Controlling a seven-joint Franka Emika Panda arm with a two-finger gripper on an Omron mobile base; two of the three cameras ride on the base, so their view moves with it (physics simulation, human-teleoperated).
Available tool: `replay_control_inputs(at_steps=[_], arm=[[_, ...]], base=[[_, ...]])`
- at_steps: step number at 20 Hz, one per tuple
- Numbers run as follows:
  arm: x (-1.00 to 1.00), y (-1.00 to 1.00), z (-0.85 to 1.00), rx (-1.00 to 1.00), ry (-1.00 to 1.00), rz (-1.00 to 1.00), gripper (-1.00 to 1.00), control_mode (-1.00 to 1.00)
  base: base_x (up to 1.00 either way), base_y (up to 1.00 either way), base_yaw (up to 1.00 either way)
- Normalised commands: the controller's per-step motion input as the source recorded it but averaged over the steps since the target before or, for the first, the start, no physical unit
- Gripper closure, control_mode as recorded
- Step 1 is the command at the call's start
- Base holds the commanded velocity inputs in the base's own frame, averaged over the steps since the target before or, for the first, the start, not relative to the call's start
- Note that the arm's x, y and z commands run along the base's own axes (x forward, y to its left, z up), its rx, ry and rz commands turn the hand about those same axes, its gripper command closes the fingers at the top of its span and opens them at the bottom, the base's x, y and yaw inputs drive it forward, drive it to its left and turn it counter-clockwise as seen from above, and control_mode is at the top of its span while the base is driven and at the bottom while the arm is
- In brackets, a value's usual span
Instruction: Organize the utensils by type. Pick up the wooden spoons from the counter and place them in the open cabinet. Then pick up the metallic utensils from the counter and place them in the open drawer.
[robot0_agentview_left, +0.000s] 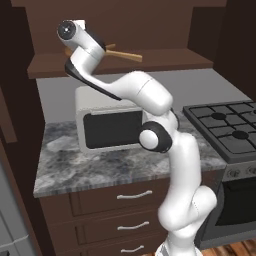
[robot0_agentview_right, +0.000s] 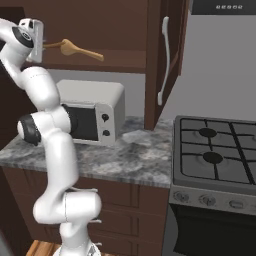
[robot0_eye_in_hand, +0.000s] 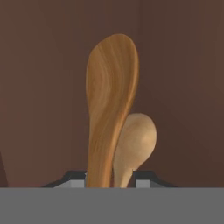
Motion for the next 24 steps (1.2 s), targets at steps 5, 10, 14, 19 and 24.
replay_control_inputs(at_steps=[5, 10, 14, 19, 24], arm=[[0.28, 0.06, -0.05, 0.00, 0.00, 0.02, 1.00, -1.00], [0.30, 0.01, -0.03, 0.00, 0.00, 0.02, 1.00, -1.00], [0.10, 0.00, -0.02, 0.00, 0.00, 0.02, 1.00, -1.00], [0.00, 0.00, -0.08, 0.00, 0.00, 0.03, 1.00, -1.00], [0.00, 0.00, -0.08, 0.00, 0.00, 0.04, -1.00, -1.00]], base=[[0.00, 0.00, 0.00], [0.00, 0.00, 0.00], [0.00, 0.00, 0.00], [0.00, 0.00, 0.00], [0.00, 0.00, 0.00]])
